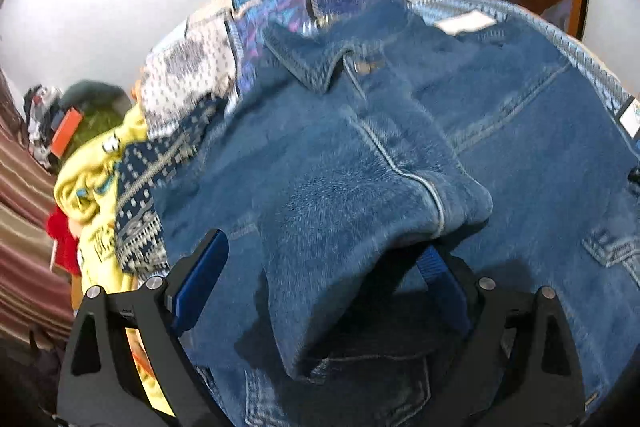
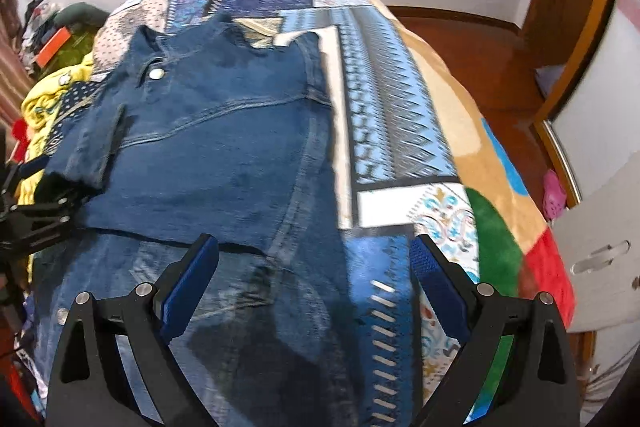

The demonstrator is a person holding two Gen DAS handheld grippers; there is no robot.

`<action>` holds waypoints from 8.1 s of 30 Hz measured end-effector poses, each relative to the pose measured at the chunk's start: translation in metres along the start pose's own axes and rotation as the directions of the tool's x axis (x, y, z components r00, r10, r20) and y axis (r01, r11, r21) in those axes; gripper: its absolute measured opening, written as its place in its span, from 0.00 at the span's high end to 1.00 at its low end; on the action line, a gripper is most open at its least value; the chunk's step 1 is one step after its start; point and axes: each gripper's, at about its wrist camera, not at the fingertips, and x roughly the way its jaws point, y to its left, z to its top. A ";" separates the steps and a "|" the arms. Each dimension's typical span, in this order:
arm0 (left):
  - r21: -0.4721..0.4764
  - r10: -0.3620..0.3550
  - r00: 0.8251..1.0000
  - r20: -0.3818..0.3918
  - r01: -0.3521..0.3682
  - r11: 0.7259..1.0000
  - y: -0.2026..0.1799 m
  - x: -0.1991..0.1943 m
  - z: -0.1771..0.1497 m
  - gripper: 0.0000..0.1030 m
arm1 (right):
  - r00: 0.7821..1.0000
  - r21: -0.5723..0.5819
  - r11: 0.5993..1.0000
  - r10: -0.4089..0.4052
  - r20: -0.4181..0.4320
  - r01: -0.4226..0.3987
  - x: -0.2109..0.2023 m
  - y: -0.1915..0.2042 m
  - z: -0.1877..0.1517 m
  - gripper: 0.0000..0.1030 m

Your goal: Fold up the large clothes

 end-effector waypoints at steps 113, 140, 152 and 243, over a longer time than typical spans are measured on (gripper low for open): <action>-0.531 -0.293 0.956 -0.003 0.246 0.811 0.172 -0.087 -0.172 0.10 | 0.998 -0.015 0.999 0.033 0.046 -0.032 -0.060 0.008 -0.050 0.01; -0.750 -0.673 0.731 0.109 0.505 0.427 0.118 -0.057 -0.243 0.60 | 0.934 0.152 0.924 0.357 -0.014 -0.351 -0.033 -0.012 -0.103 0.61; -0.685 -0.583 0.786 0.208 0.542 0.487 0.146 -0.093 -0.203 0.83 | 0.915 0.105 0.909 0.396 0.077 -0.403 -0.052 -0.001 -0.064 0.93; -0.318 -0.293 0.955 -0.047 0.264 0.911 0.106 0.020 -0.041 0.45 | 0.985 -0.282 0.944 0.175 -0.008 -0.170 0.023 0.060 0.053 0.38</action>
